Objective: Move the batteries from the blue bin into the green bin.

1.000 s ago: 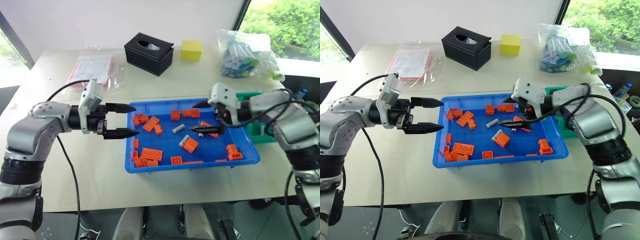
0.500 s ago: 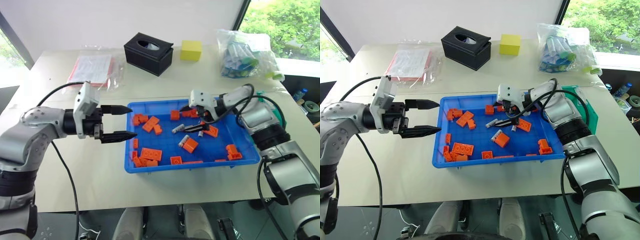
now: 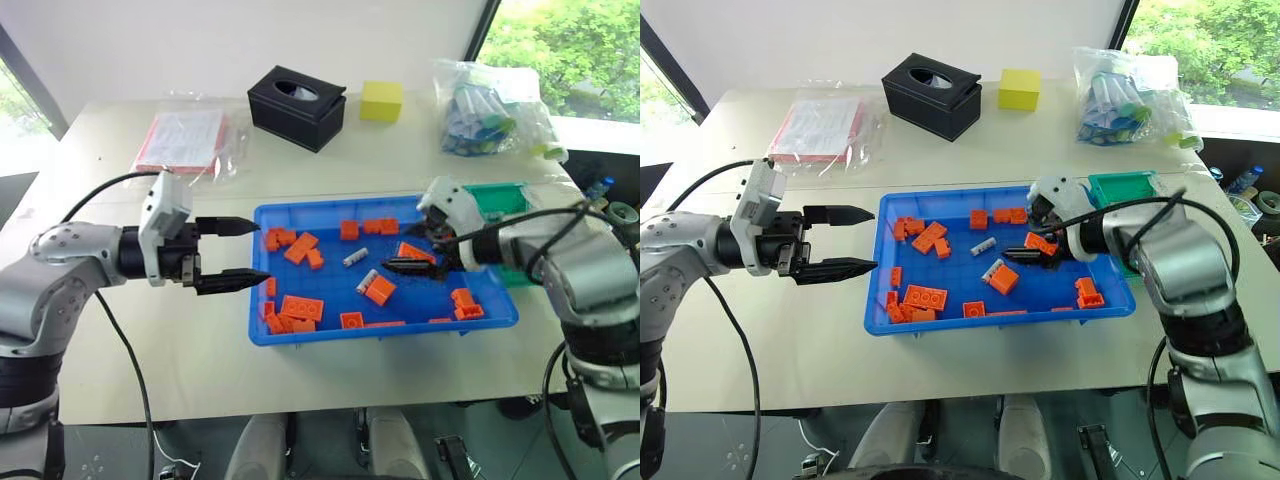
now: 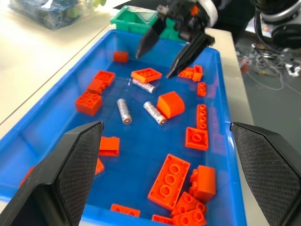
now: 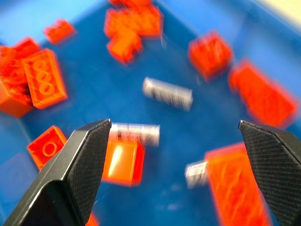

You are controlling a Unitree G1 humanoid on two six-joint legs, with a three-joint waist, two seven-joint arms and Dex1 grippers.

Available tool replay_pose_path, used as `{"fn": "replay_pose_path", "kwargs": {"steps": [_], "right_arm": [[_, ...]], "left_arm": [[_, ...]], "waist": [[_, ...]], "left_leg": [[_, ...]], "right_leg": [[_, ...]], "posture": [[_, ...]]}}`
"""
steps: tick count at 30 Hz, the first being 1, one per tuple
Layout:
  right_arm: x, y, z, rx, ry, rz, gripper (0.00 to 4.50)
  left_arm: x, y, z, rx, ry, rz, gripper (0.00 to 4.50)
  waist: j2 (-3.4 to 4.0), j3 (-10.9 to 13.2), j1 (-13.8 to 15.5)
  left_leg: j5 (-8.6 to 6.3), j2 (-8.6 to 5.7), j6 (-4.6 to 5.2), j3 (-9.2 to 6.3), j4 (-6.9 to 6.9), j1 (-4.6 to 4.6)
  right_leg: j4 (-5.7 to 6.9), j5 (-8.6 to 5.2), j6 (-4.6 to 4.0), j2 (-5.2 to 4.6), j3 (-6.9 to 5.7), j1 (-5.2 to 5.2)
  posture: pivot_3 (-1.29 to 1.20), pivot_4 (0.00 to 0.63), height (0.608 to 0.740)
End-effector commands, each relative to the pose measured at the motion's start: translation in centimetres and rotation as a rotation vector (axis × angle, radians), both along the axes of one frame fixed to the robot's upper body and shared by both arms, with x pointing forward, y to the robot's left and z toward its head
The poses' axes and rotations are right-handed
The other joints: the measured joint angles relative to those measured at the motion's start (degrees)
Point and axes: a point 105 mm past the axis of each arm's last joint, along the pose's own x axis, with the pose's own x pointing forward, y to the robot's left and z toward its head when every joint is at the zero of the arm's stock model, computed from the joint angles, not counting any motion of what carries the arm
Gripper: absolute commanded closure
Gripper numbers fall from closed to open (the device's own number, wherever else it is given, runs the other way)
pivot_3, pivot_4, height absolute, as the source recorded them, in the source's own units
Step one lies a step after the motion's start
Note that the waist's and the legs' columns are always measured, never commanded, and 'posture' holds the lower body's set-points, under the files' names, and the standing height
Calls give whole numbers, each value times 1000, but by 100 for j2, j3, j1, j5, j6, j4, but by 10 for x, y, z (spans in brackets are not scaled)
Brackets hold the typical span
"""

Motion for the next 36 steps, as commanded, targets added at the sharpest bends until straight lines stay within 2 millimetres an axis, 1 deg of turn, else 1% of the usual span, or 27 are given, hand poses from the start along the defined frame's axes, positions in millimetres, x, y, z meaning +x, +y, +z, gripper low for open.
{"fn": "replay_pose_path", "kwargs": {"steps": [1,4,10,13,17,19,21,22,23,25,27,29,31,33,35,36], "right_arm": [[-16,5,-2,23,23,-36,51],[-25,10,-21,15,74,-50,51],[-30,18,-41,6,120,-54,51],[-29,20,-48,-14,121,-47,51],[-24,20,-50,-28,103,-47,51],[-21,19,-50,-31,91,-45,564],[-21,19,-48,-28,89,-42,1355],[-21,19,-47,-26,92,-37,1923],[-22,18,-45,-28,93,-32,2376],[-23,17,-42,-29,93,-25,2376],[-22,15,-32,-25,85,-17,2376],[-19,12,-17,-20,60,-10,2376],[-7,6,6,-2,8,-28,2376],[10,-1,26,6,-59,-64,2376],[28,-9,34,-7,-102,-99,2376],[33,-11,35,-14,-112,-107,2376]], "left_arm": [[0,-4,9,8,-31,-43,0],[3,-8,11,3,-36,-66,0],[8,-11,12,5,-40,-84,0],[9,-11,13,3,-46,-86,0],[10,-13,14,-1,-51,-87,0],[10,-13,15,-4,-54,-84,0],[10,-12,15,-8,-58,-78,0],[11,-12,16,-9,-60,-75,0],[11,-11,16,-11,-62,-72,0],[12,-11,16,-12,-64,-67,0],[12,-11,17,-15,-66,-64,0],[12,-11,17,-17,-68,-59,0],[12,-11,16,-19,-68,-56,0],[13,-11,16,-20,-69,-54,0],[14,-11,16,-23,-72,-51,0],[14,-11,17,-24,-74,-50,0]], "waist": [[-1,-1,2],[-3,-2,12],[-3,-2,-8],[-3,-2,-17],[-5,-3,-15],[-5,-3,-5],[-5,-3,-4],[-5,-3,-6],[-5,-3,-7],[-5,-3,-5],[-5,-3,-8],[-4,-2,-10],[-4,-2,-22],[-4,-2,-27],[-5,-3,-21],[-6,-3,-15]], "left_leg": [[0,0,0,1,0,0],[0,-1,1,1,0,0],[1,-2,2,2,1,1],[1,-1,2,1,0,1],[1,-1,2,1,0,2],[1,-1,2,1,1,2],[1,-1,2,0,0,1],[1,-1,3,0,0,1],[1,-1,3,0,0,1],[1,-1,3,1,0,1],[1,-1,3,0,1,1],[1,-1,3,0,1,1],[1,-1,3,0,1,1],[1,-1,3,1,1,2],[1,0,3,0,0,2],[1,1,3,0,-1,3]], "right_leg": [[0,0,0,1,0,0],[-2,0,0,1,-1,3],[-2,1,1,2,-1,5],[-1,1,2,5,-1,4],[-2,0,2,6,-2,7],[-3,0,2,5,-2,7],[-3,0,3,5,-2,7],[-3,0,3,5,-2,7],[-3,0,3,5,-2,7],[-3,0,3,5,-2,7],[-3,0,3,6,-2,7],[-3,0,3,6,-2,7],[-3,0,3,5,-2,6],[-3,0,3,6,-2,6],[-3,0,3,7,-3,6],[-3,0,3,8,-4,6]], "posture": [[0,150,692],[0,150,692],[0,150,692],[0,150,692],[0,150,692],[0,150,692],[0,150,692],[0,150,692],[0,150,692],[0,150,692],[0,150,692],[0,150,692],[0,150,692],[0,150,692],[0,150,692],[0,150,692]]}}
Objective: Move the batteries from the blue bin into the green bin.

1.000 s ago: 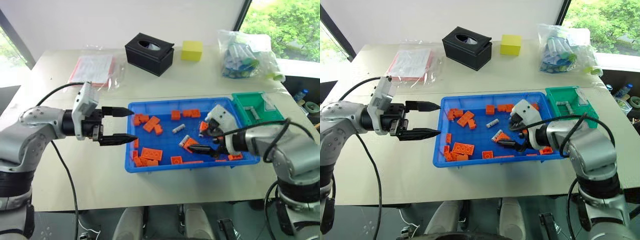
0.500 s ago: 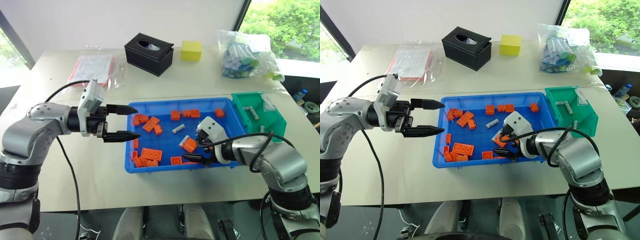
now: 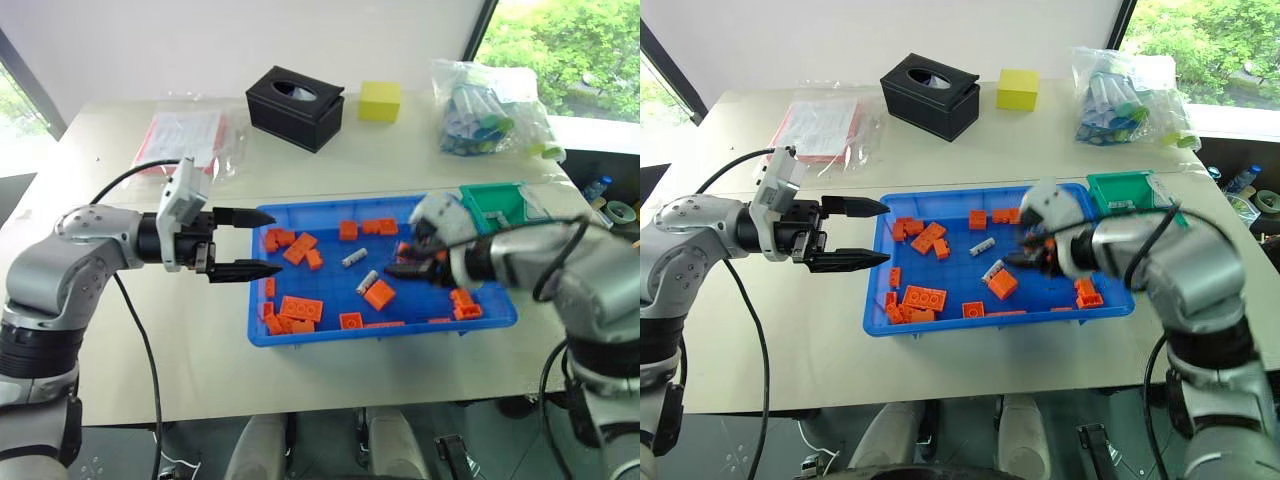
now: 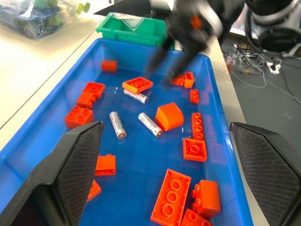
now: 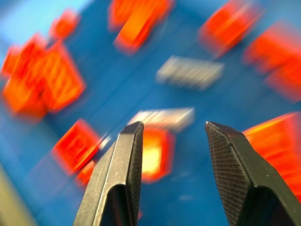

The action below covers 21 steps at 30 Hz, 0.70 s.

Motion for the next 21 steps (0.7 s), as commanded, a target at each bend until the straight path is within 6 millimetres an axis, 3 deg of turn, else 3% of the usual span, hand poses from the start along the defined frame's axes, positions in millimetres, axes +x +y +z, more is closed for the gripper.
{"fn": "replay_pose_path", "kwargs": {"steps": [1,4,9,12,15,21], "right_arm": [[25,-11,9,-12,-66,-50,2376],[38,-14,4,-28,-68,-73,2376],[13,6,-11,-5,21,31,2376],[2,11,-20,0,49,46,1501],[-9,16,-26,13,77,53,122],[-24,22,-38,46,138,43,122]], "left_arm": [[1,0,13,-17,-66,4,0],[1,-1,15,-20,-72,4,0],[0,1,14,-18,-73,12,0],[0,0,13,-19,-70,14,0],[0,0,13,-19,-67,14,0],[1,-1,13,-21,-65,10,0]], "waist": [[0,0,14],[-1,0,5],[0,1,4],[0,1,6],[0,1,7],[0,1,9]], "left_leg": [[0,0,0,0,-1,-1],[0,-3,0,4,0,-3],[0,-2,1,3,-1,-4],[0,-1,1,1,-1,-4],[0,-1,1,2,2,-3],[0,-1,1,0,2,-3]], "right_leg": [[-1,0,0,0,0,0],[-2,0,1,-3,1,1],[1,1,1,-2,1,-2],[2,1,1,-2,1,-2],[2,1,0,-3,2,-1],[2,1,0,-2,1,-1]], "posture": [[0,150,692],[0,150,692],[0,150,692],[0,150,692],[0,150,692],[0,150,692]]}}
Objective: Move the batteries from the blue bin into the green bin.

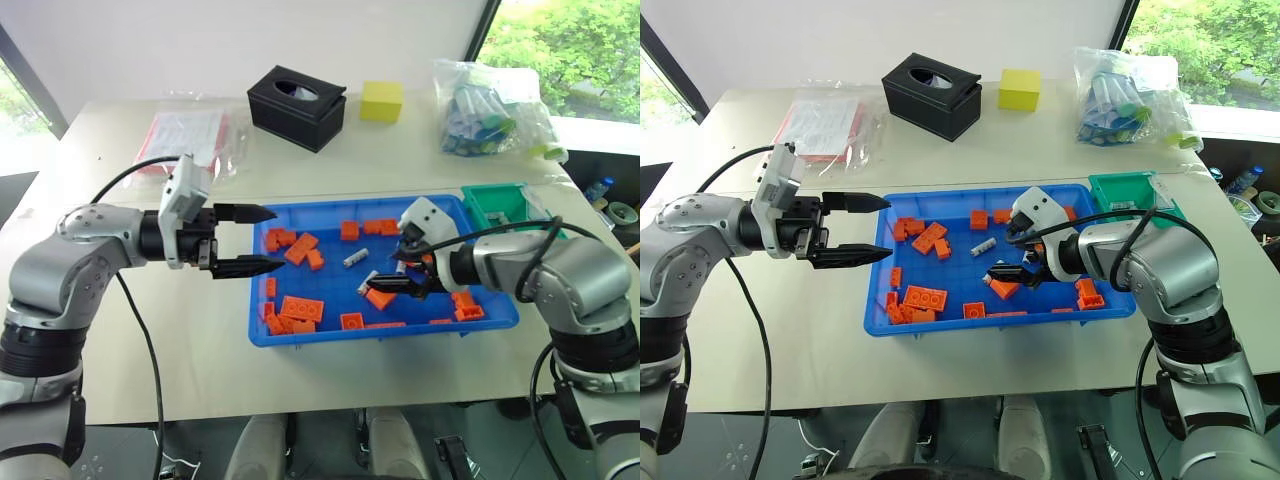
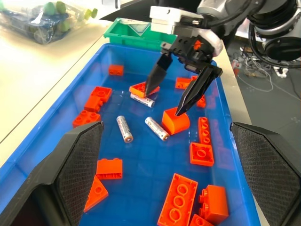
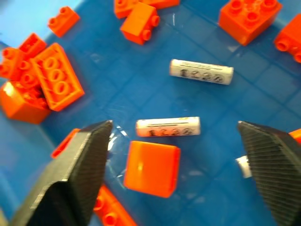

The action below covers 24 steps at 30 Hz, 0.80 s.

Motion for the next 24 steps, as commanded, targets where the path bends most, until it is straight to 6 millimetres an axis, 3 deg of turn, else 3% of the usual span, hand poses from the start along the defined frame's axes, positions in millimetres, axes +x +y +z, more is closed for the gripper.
{"fn": "replay_pose_path", "kwargs": {"steps": [1,10,13,17,18,24], "right_arm": [[-7,3,-3,14,-2,-11,122],[-10,8,-31,8,49,-36,122],[-9,9,-32,11,47,-37,961],[-10,9,-27,6,41,-20,3002],[-11,8,-26,5,40,-17,3326],[-28,-10,-12,-27,47,27,3322]], "left_arm": [[-1,0,11,-9,-48,-5,0],[1,0,13,-9,-57,-11,0],[1,0,13,-8,-60,-13,0],[-1,-1,12,-5,-55,-22,0],[-1,-1,12,-5,-54,-24,0],[-7,-4,8,-4,-40,-51,0]], "waist": [[-1,-1,0],[-1,-1,-7],[-1,-1,-8],[-1,-1,-4],[-1,-1,1],[0,0,6]], "left_leg": [[0,0,0,0,0,0],[0,0,0,1,0,1],[0,0,0,1,0,1],[0,0,0,1,0,1],[0,0,0,1,0,1],[0,-1,0,0,0,0]], "right_leg": [[0,0,0,0,0,0],[1,0,0,1,0,0],[1,0,0,2,0,0],[1,0,0,2,0,0],[1,0,0,2,0,0],[-2,0,0,0,0,1]], "posture": [[0,150,692],[0,150,692],[0,150,692],[0,150,692],[0,150,692],[0,150,692]]}}
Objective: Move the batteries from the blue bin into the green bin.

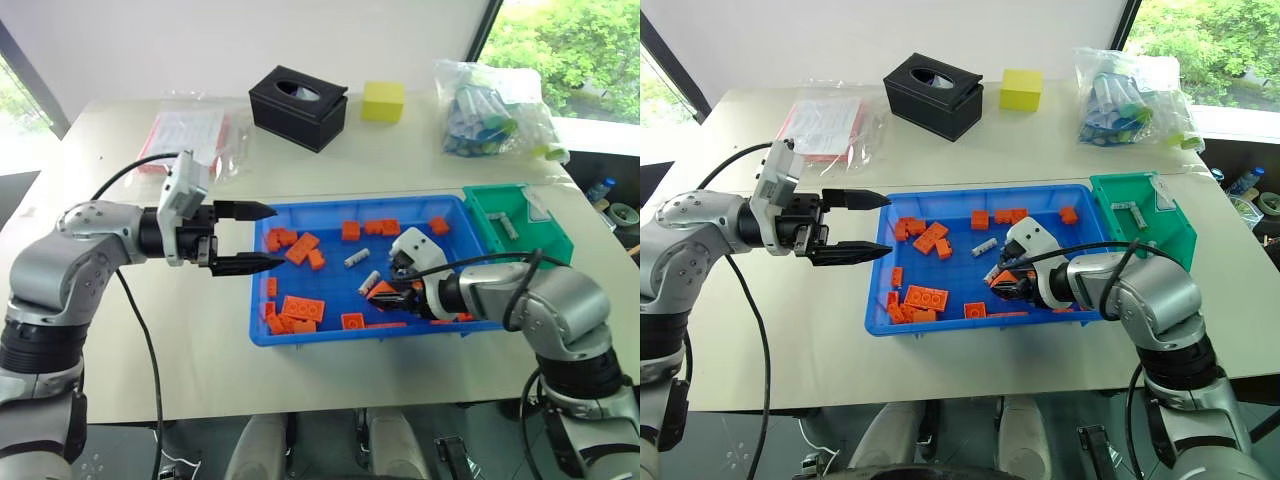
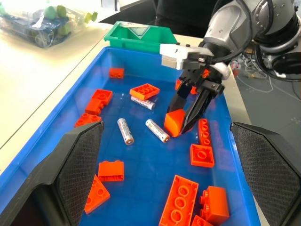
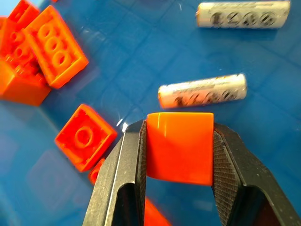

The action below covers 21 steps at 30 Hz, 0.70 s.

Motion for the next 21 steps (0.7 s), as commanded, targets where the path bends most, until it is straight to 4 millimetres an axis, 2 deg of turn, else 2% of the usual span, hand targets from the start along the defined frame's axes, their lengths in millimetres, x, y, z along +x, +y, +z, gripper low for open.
{"fn": "replay_pose_path", "kwargs": {"steps": [1,5,10,11,12,14,18,21], "right_arm": [[-12,-9,18,0,-31,41,3322],[-23,-42,11,-72,11,-7,3322],[-30,-55,-1,-101,36,-22,3322],[-29,-57,-2,-114,24,-23,2285],[-26,-57,0,-121,11,-22,1938],[-22,-56,9,-117,-20,-2,923],[-7,-46,43,-76,-115,86,923],[13,-39,68,-63,-206,158,923]], "left_arm": [[-8,-4,5,2,-33,-41,0],[-8,-4,4,2,-31,-45,0],[-7,-5,3,-2,-32,-50,0],[-7,-6,4,-2,-33,-52,0],[-7,-6,4,-2,-34,-53,0],[-7,-6,4,-1,-35,-55,0],[-7,-5,5,4,-38,-59,0],[-5,-6,5,3,-44,-55,0]], "waist": [[0,0,0],[-2,0,41],[-3,-1,94],[-3,-1,107],[-3,-1,118],[-3,-1,122],[-1,0,104],[-1,1,94]], "left_leg": [[0,0,0,0,0,0],[-1,0,1,-1,0,1],[-1,3,2,3,0,4],[-1,4,1,3,0,4],[-1,4,1,3,0,4],[-1,3,1,3,2,2],[-1,3,2,5,5,2],[-1,4,1,5,4,3]], "right_leg": [[0,0,0,0,0,0],[-2,-1,0,0,-1,4],[-4,-1,0,-1,-1,5],[-4,-1,0,0,-1,5],[-4,-1,0,0,-1,5],[-5,-1,-1,-1,-1,5],[-7,-2,-4,-2,0,4],[-6,-3,-5,-1,-1,3]], "posture": [[0,150,692],[0,150,692],[0,150,692],[0,150,692],[0,150,692],[0,150,692],[0,150,692],[0,150,692]]}}
